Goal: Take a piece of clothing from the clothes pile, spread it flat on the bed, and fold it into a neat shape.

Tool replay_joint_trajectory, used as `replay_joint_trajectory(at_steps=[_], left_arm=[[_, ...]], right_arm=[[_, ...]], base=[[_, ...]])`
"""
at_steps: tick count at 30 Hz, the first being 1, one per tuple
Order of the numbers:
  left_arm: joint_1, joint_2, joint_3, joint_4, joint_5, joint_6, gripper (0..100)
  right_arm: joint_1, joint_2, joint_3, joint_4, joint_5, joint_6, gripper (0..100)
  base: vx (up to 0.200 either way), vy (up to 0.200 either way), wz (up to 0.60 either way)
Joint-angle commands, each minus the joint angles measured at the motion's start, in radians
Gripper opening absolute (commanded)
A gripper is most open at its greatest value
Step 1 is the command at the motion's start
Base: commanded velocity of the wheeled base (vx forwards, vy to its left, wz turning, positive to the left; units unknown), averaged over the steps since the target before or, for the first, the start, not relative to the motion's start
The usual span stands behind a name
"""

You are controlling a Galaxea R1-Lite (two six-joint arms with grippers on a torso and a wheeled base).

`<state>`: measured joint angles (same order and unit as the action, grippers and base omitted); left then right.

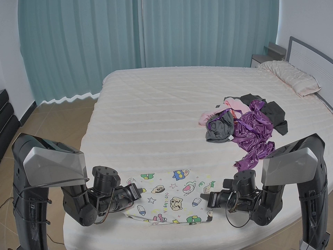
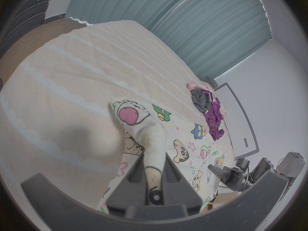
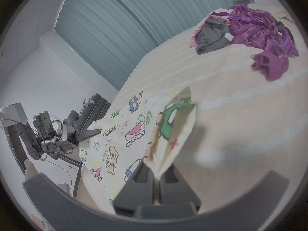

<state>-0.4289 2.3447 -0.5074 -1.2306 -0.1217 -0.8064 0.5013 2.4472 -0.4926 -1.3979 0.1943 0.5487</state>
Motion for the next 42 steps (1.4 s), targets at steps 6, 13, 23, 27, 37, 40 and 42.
replay_joint_trajectory(at_steps=[6,13,23,27,37,40,42], left_arm=[[-0.007,-0.018,0.015,-0.001,-0.001,-0.016,0],[-0.007,-0.038,0.024,0.000,-0.001,-0.040,0],[-0.022,-0.038,0.033,0.000,-0.001,-0.040,0],[-0.028,-0.036,0.037,0.000,-0.001,-0.042,0],[-0.030,-0.036,0.038,0.000,-0.003,-0.042,0],[-0.030,-0.036,0.038,0.000,-0.003,-0.043,0],[-0.030,-0.036,0.038,0.000,-0.003,-0.043,0]], right_arm=[[-0.010,-0.013,0.009,-0.001,0.001,0.004,0],[-0.027,-0.033,0.015,0.000,0.002,0.004,0],[-0.033,-0.033,0.025,0.000,0.005,0.004,0],[-0.043,-0.033,0.026,0.002,0.008,0.004,0],[-0.043,-0.034,0.026,0.008,0.008,0.004,0],[-0.043,-0.036,0.026,0.007,0.008,0.004,0],[-0.044,-0.036,0.026,0.007,0.008,0.004,0]], base=[[0.000,-0.200,0.00],[0.000,-0.200,0.00],[0.000,-0.200,0.00],[0.000,-0.200,0.00],[0.000,-0.200,0.00],[0.000,-0.200,0.00],[0.000,-0.200,0.00]])
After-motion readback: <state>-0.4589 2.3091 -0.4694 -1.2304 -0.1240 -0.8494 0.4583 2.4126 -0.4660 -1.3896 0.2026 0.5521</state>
